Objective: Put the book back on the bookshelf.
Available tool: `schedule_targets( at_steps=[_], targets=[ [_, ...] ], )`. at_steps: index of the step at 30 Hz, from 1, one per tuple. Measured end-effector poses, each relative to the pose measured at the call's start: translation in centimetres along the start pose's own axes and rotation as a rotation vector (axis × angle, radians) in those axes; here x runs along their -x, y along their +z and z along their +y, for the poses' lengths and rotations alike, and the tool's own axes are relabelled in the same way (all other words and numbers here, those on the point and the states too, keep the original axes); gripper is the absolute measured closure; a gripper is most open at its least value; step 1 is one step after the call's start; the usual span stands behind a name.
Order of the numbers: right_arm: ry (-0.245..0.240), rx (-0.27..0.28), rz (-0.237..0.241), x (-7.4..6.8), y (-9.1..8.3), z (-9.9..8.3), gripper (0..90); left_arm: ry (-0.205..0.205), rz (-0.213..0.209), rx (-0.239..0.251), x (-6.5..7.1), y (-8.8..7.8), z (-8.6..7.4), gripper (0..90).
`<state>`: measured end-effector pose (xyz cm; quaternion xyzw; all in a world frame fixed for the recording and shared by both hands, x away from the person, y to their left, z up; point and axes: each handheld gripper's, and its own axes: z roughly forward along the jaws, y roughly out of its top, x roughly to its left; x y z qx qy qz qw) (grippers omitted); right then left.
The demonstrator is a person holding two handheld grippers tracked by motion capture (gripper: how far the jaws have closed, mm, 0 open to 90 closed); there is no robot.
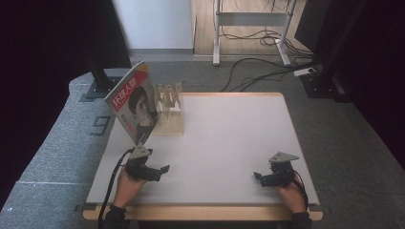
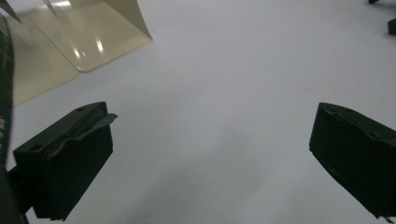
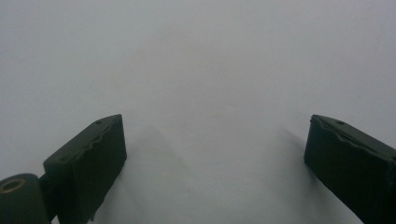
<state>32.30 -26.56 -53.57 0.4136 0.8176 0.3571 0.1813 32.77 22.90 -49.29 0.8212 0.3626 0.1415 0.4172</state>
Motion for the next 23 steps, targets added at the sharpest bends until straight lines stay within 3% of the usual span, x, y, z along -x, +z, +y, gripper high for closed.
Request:
schedule_targets(
  at_steps=[7, 8, 9, 12, 23],
  targets=[
    [0.001, 0.0, 0.0, 0.0, 0.0, 0.0, 4.8, 0.013, 0.005, -0.075, 0.4, 2.0, -1.3, 0.0],
    [0.001, 0.0, 0.0, 0.0, 0.0, 0.0, 4.7, 0.015, 0.005, -0.091, 0.5, 2.3, -1.4, 0.0],
    [0.0, 0.0, 0.0, 0.0, 0.0, 0.0, 4.7, 0.029, 0.015, -0.146, 0.7, 3.1, -1.8, 0.0],
    [0.0, 0.0, -0.001, 0.0, 0.0, 0.0, 4.8, 0.044, 0.04, -0.184, 1.0, 3.5, -1.7, 0.0],
    [0.005, 0.0, 0.0, -0.1, 0.0, -0.1, 4.8, 0.046, 0.039, -0.19, 1.0, 3.6, -1.8, 0.0]
  ],
)
